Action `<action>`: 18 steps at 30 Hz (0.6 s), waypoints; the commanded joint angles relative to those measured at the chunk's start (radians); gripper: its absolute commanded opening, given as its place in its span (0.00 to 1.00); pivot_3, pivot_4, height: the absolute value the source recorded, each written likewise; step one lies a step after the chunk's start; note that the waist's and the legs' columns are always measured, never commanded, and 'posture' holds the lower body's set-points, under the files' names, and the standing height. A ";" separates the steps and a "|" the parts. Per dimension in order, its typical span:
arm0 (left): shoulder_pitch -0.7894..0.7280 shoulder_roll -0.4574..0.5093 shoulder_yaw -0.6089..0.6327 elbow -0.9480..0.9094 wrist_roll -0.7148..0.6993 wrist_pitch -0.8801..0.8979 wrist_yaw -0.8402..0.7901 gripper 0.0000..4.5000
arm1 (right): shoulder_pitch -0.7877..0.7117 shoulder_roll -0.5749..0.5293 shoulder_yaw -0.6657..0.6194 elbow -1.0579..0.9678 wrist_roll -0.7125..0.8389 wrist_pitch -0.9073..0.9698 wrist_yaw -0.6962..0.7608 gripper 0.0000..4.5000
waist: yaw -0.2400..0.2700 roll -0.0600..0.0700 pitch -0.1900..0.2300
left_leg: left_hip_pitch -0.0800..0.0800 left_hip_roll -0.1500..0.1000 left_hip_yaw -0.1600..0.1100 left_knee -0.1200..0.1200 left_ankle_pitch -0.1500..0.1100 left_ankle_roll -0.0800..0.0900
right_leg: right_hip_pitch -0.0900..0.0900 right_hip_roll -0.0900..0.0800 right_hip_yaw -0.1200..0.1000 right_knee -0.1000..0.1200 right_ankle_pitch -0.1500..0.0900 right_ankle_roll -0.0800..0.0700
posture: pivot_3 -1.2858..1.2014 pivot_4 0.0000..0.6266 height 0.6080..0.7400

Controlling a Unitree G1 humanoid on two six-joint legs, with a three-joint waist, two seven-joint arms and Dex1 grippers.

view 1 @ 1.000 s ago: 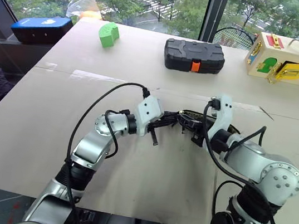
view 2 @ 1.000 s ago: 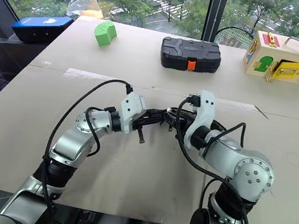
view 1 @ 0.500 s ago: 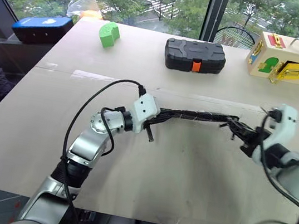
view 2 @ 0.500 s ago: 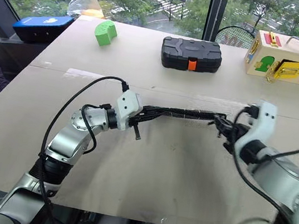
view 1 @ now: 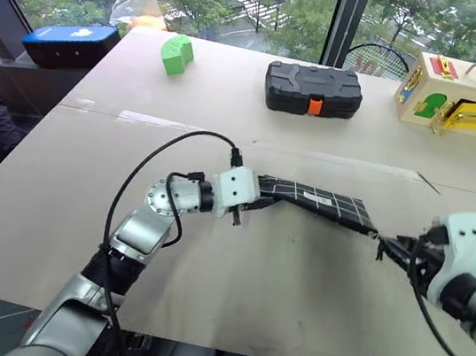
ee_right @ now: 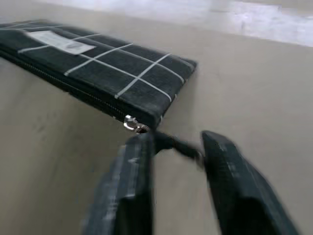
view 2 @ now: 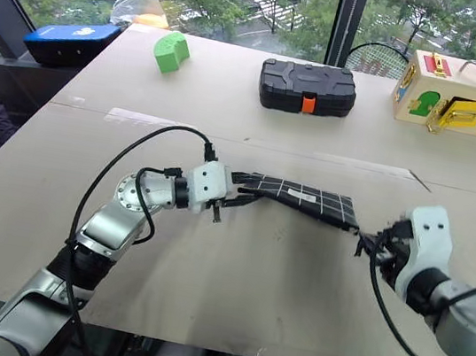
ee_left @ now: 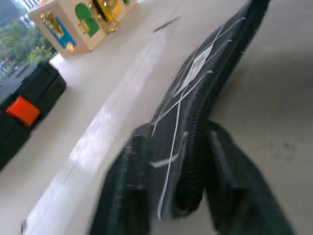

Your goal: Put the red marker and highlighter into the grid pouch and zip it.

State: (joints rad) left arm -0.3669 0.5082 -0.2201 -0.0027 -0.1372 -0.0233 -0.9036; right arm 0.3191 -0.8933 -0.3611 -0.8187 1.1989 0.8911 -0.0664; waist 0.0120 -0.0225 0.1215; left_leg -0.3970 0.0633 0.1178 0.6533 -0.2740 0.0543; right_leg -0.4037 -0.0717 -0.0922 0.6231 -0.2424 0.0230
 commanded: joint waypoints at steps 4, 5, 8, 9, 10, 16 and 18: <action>0.190 0.226 0.301 -0.202 -0.471 0.400 -0.205 0.99 | 0.479 0.075 -0.300 -0.067 -0.420 -0.363 0.582 1.00 | 0.003 -0.001 0.001 | -0.001 0.001 -0.001 0.000 0.000 -0.001 | 0.000 0.000 -0.002 0.001 -0.003 0.005 | 0.52 0.24 1.00; 0.232 0.264 0.346 -0.224 -0.519 0.448 -0.226 0.99 | 0.537 0.114 -0.355 -0.063 -0.427 -0.409 0.661 1.00 | 0.003 0.000 0.000 | 0.000 0.001 -0.002 0.000 0.000 -0.001 | 0.000 -0.001 -0.002 0.001 -0.003 0.005 | 0.52 0.24 1.00; 0.341 0.340 0.445 -0.271 -0.585 0.533 -0.235 0.99 | 0.647 0.208 -0.468 -0.037 -0.456 -0.521 0.823 1.00 | 0.003 0.003 0.002 | 0.004 0.001 -0.003 0.000 -0.001 -0.001 | 0.002 -0.006 -0.003 0.000 -0.006 0.002 | 0.52 0.24 1.00; 0.378 0.361 0.474 -0.286 -0.595 0.549 -0.242 0.99 | 0.670 0.238 -0.498 -0.033 -0.465 -0.562 0.866 1.00 | 0.003 0.005 0.004 | 0.003 0.001 -0.004 0.000 -0.001 -0.001 | 0.001 -0.007 -0.003 0.000 -0.006 0.001 | 0.52 0.24 1.00; 0.419 0.379 0.506 -0.295 -0.594 0.551 -0.254 0.99 | 0.690 0.267 -0.526 -0.029 -0.482 -0.606 0.905 1.00 | 0.003 0.006 0.005 | 0.003 0.001 -0.003 0.000 -0.003 -0.004 | 0.001 -0.008 -0.003 0.000 -0.006 0.001 | 0.52 0.24 1.00; 0.524 0.409 0.555 -0.313 -0.554 0.529 -0.266 0.99 | 0.731 0.345 -0.589 -0.016 -0.481 -0.697 1.022 1.00 | 0.004 0.007 0.005 | 0.003 0.000 -0.004 -0.001 -0.003 -0.006 | 0.000 -0.014 -0.005 0.000 -0.006 0.001 | 0.52 0.24 1.00; 0.518 0.405 0.543 -0.306 -0.576 0.562 -0.264 0.99 | 0.723 0.353 -0.573 0.004 -0.500 -0.716 1.044 1.00 | 0.004 0.007 0.005 | 0.002 -0.002 -0.004 -0.002 -0.004 -0.006 | -0.001 -0.016 -0.005 0.000 -0.006 0.000 | 0.52 0.24 1.00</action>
